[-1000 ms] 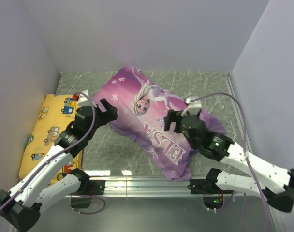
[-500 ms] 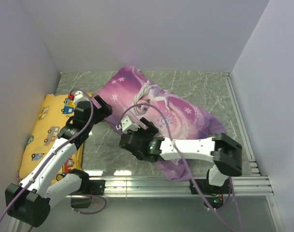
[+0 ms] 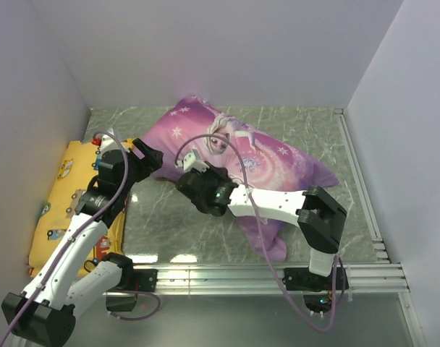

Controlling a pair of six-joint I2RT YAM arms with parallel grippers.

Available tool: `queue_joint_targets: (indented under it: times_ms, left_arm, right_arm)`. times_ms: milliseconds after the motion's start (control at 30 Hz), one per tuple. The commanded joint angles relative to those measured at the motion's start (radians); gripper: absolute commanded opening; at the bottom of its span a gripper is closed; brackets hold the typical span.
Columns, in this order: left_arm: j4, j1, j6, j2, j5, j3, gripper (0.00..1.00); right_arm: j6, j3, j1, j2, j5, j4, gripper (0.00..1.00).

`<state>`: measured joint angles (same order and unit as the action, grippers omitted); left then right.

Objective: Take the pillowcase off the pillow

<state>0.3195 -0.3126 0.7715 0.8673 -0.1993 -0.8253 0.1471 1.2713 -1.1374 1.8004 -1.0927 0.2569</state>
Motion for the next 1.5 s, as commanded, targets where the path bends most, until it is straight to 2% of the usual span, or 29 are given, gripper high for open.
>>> queue_joint_targets:
  times_ms: [0,67,100,233,333,367,467,500,533,600,667,700,800,900,1000,1133,1233,1267,1367,1467]
  left_arm:
    - [0.000,0.004,-0.024,-0.025,0.034,-0.049,0.89]
    - [0.007,0.004,-0.040,-0.033,0.057,-0.066,0.87]
    - [0.010,0.004,-0.046,-0.036,0.063,-0.083,0.85]
    - [0.029,0.003,-0.096,-0.066,0.090,-0.164,0.83]
    - [0.056,0.003,-0.132,-0.067,0.118,-0.251,0.84]
    - [0.076,0.003,-0.135,-0.062,0.123,-0.273,0.84]
    - [0.084,0.001,-0.146,-0.048,0.136,-0.313,0.84]
    - [0.081,0.001,-0.146,-0.042,0.141,-0.310,0.84]
    - [0.078,0.001,-0.144,-0.037,0.149,-0.302,0.84]
    - [0.057,0.001,-0.135,-0.028,0.167,-0.266,0.84]
    - [0.035,0.001,-0.121,-0.021,0.210,-0.238,0.83]
    - [0.012,0.000,-0.117,-0.007,0.224,-0.207,0.84]
    - [-0.037,-0.035,-0.104,0.021,0.255,-0.146,0.84]
    - [-0.063,-0.152,-0.098,0.056,0.202,-0.115,0.84]
    - [-0.118,-0.285,-0.074,0.100,0.141,-0.078,0.84]
    - [-0.224,-0.483,-0.074,0.166,0.042,-0.011,0.87]
    - [-0.312,-0.555,-0.098,0.258,-0.003,0.012,0.89]
    - [-0.371,-0.568,-0.110,0.286,-0.009,0.003,0.89]
    - [-0.401,-0.603,-0.161,0.401,-0.080,-0.059,0.90]
    - [-0.343,-0.606,-0.167,0.545,-0.236,-0.162,0.90]
  right_arm:
    - [-0.033,0.181,0.001,-0.101,0.031,0.094,0.00]
    - [-0.084,0.264,-0.001,-0.169,0.091,0.216,0.00]
    - [-0.104,0.358,-0.001,-0.221,0.181,0.257,0.00]
    - [-0.159,0.558,0.022,-0.348,0.316,0.373,0.00]
    - [-0.262,0.658,0.181,-0.394,0.448,0.439,0.00]
    - [-0.286,0.648,0.303,-0.406,0.488,0.456,0.00]
    - [-0.346,0.473,0.457,-0.449,0.635,0.394,0.00]
    - [-0.362,0.344,0.547,-0.457,0.678,0.368,0.00]
    - [-0.412,0.282,0.591,-0.452,0.823,0.314,0.00]
    - [-0.467,0.104,0.725,-0.415,0.989,0.240,0.00]
    - [-0.524,0.015,0.772,-0.366,1.164,0.130,0.00]
    - [-0.534,-0.034,0.791,-0.302,1.204,0.104,0.00]
    - [-0.560,-0.020,0.795,-0.129,1.252,0.056,0.00]
    - [-0.576,0.071,0.806,0.042,1.267,0.079,0.00]
    - [-0.627,0.140,0.847,0.164,1.391,0.082,0.00]
    - [-0.659,0.145,0.863,0.212,1.458,0.039,0.00]
    - [-0.676,0.123,0.866,0.224,1.481,0.012,0.00]
    - [-0.678,0.116,0.866,0.229,1.484,0.010,0.00]
    - [-0.679,0.088,0.864,0.212,1.501,-0.007,0.00]
    - [-0.669,0.068,0.864,0.179,1.492,-0.002,0.00]
